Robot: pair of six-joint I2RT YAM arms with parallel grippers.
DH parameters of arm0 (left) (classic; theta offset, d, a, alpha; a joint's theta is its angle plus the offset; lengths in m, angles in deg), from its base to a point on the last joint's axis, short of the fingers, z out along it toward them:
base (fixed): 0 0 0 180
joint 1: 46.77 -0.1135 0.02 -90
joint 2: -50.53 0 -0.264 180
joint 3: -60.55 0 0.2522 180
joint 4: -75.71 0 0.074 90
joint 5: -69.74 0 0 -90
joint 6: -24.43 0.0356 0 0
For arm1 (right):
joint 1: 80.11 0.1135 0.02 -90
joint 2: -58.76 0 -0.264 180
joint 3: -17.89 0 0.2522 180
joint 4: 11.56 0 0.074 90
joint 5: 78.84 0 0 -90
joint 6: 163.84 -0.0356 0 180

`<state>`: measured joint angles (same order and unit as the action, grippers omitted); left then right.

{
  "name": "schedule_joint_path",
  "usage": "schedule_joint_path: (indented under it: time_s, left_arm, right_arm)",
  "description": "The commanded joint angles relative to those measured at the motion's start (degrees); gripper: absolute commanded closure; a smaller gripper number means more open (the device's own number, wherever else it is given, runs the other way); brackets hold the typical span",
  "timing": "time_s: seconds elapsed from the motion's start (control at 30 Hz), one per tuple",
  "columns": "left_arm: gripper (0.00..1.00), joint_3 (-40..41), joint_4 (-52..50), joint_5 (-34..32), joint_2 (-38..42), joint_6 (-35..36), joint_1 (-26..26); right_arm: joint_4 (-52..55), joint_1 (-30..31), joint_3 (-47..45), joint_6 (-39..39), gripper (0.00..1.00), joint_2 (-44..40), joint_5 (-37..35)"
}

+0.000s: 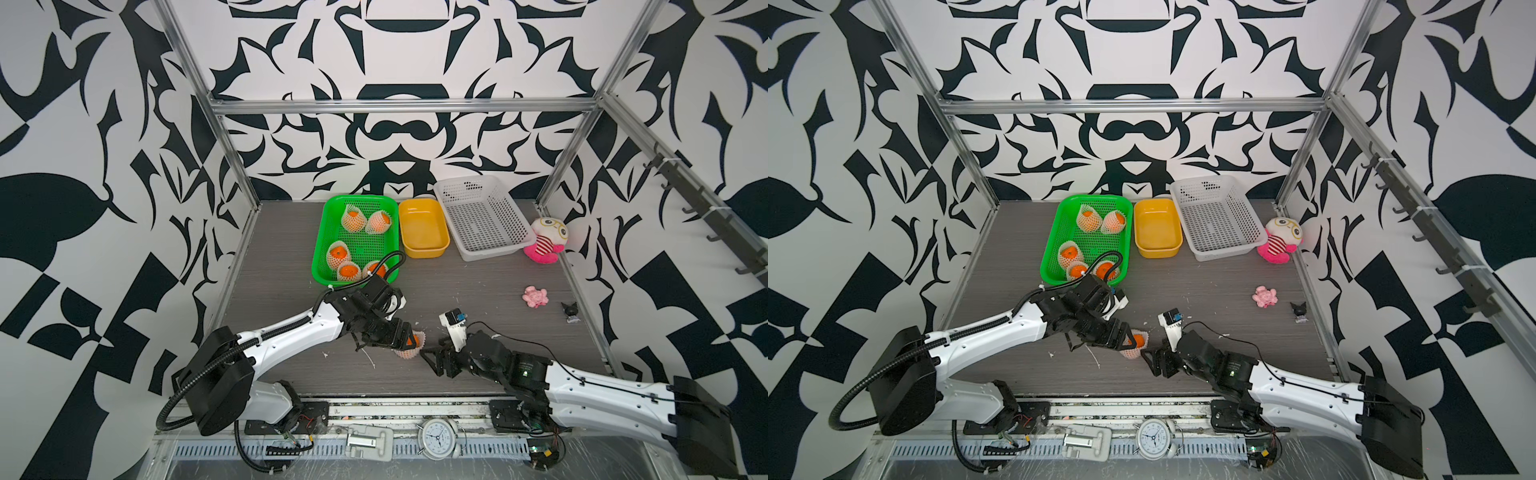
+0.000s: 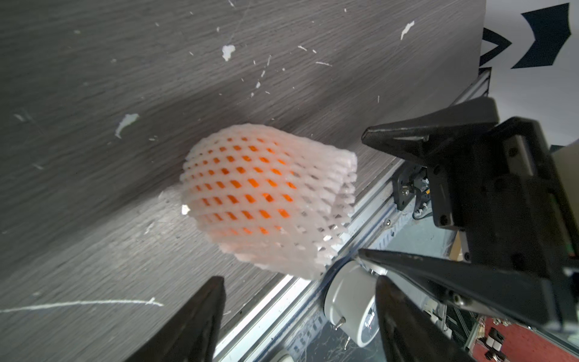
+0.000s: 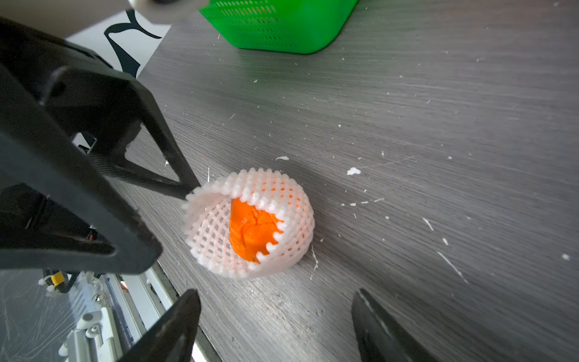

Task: Remove foam nets from oranges
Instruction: Remove the foam net from the orange.

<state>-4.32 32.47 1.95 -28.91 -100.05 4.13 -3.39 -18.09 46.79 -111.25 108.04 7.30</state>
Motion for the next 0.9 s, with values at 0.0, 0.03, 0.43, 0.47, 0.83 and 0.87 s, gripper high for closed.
schedule_joint_path:
  time_s: [0.0, 0.03, 0.43, 0.47, 0.83, 0.87]
  left_arm:
    - [0.22, -2.23, -2.9, -4.27, -1.51, 0.8, 1.34]
    - [0.23, -2.39, -2.95, -4.66, -1.91, 0.82, 1.53]
    - [0.36, -3.82, -4.21, -6.63, -4.23, 1.95, 2.63]
    - [0.39, -3.82, -4.41, -6.77, -4.06, 1.98, 2.62]
    - [0.53, -3.12, -5.4, -8.31, -3.18, 2.05, 2.63]
    - [0.55, -3.2, -5.4, -8.18, -3.14, 1.98, 2.63]
  right_arm:
    - [-4.0, 0.2, 0.22, -0.23, 0.22, 2.39, 2.01]
    - [-4.13, 0.14, 0.45, -0.05, 0.23, 3.17, 2.74]
    - [-6.7, 0.21, -0.15, 3.88, 0.25, 5.35, 9.52]
    - [-7.04, 0.2, -0.35, 4.7, 0.25, 5.07, 9.72]
    - [-10.54, 0.21, -6.08, 11.76, 0.27, -5.13, 7.25]
    - [-10.92, 0.19, -6.53, 12.62, 0.27, -5.77, 7.05]
